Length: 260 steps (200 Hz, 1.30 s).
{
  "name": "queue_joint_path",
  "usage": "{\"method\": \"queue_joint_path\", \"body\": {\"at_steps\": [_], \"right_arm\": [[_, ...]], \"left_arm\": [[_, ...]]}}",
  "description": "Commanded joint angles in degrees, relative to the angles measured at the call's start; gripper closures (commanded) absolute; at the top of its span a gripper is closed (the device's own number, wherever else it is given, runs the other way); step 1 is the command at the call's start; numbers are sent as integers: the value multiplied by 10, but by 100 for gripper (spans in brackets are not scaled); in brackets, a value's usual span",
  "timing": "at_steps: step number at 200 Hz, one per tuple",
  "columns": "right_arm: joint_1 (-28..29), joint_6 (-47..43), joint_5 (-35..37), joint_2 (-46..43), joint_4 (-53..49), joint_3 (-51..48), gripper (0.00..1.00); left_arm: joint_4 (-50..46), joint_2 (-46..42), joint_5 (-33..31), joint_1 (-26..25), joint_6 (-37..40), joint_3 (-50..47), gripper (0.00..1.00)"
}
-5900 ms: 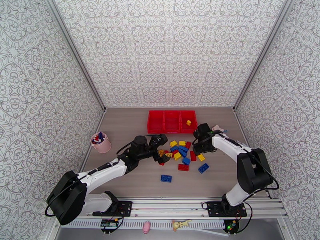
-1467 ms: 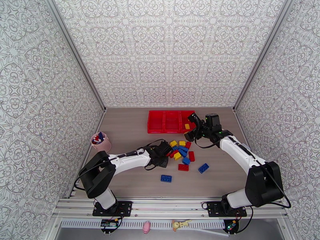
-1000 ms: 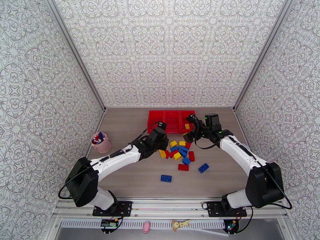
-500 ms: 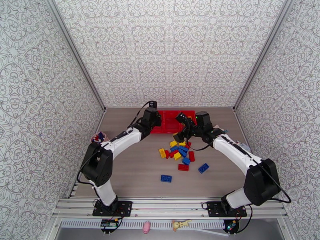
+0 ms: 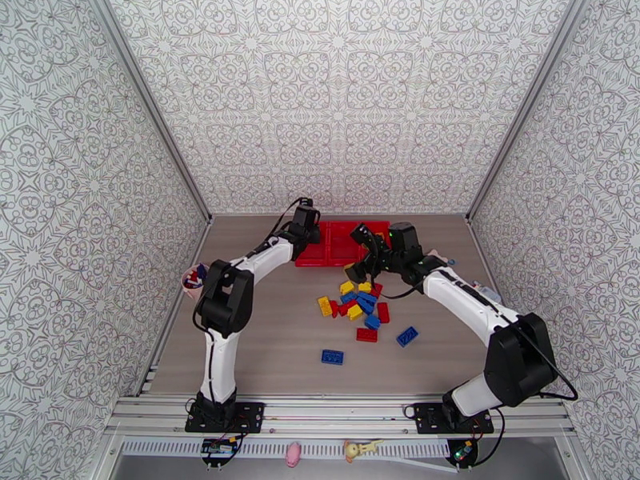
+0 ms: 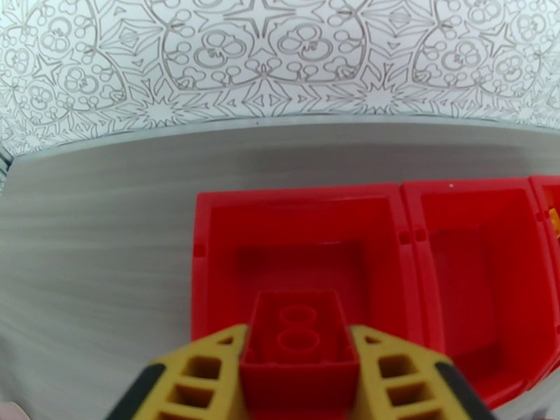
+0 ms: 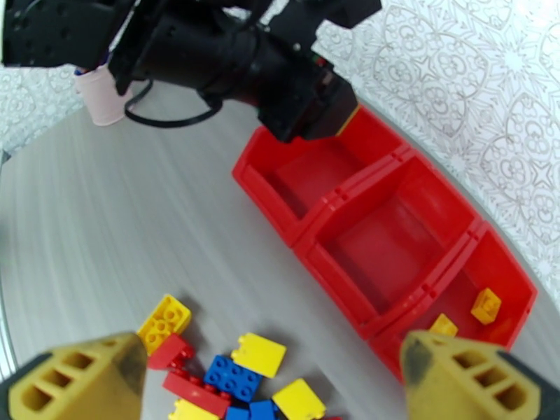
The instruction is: Sort the legos into containers by color
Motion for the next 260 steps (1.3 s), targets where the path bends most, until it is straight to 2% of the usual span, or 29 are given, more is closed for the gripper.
{"method": "queue_joint_path", "body": {"at_steps": [1, 25, 64, 108, 136, 157, 186, 220, 260], "right_arm": [[4, -4, 28, -22, -13, -11, 0], [4, -4, 57, -31, -12, -20, 1], [3, -17, 83, -39, -23, -28, 1], [2, -49, 125, -43, -89, -20, 0], [2, -72, 146, -51, -133, -24, 1], [2, -79, 171, -52, -161, -23, 2], [3, -56, 184, -55, -191, -26, 6], [10, 28, 189, -61, -218, -32, 16], [28, 83, 181, -50, -267, -25, 16]], "left_arm": [[-17, 17, 14, 9, -1, 32, 65], [-10, 13, 17, 9, 3, 27, 57], [40, -45, 15, 1, 35, -40, 36], [142, -164, 24, -27, 72, -200, 15], [249, -268, 128, -48, 97, -344, 8], [280, -341, 168, -69, 119, -423, 4], [242, -428, 267, -96, 171, -485, 1], [162, -496, 395, -125, 251, -522, 0], [141, -539, 434, -146, 317, -584, 0]]}}
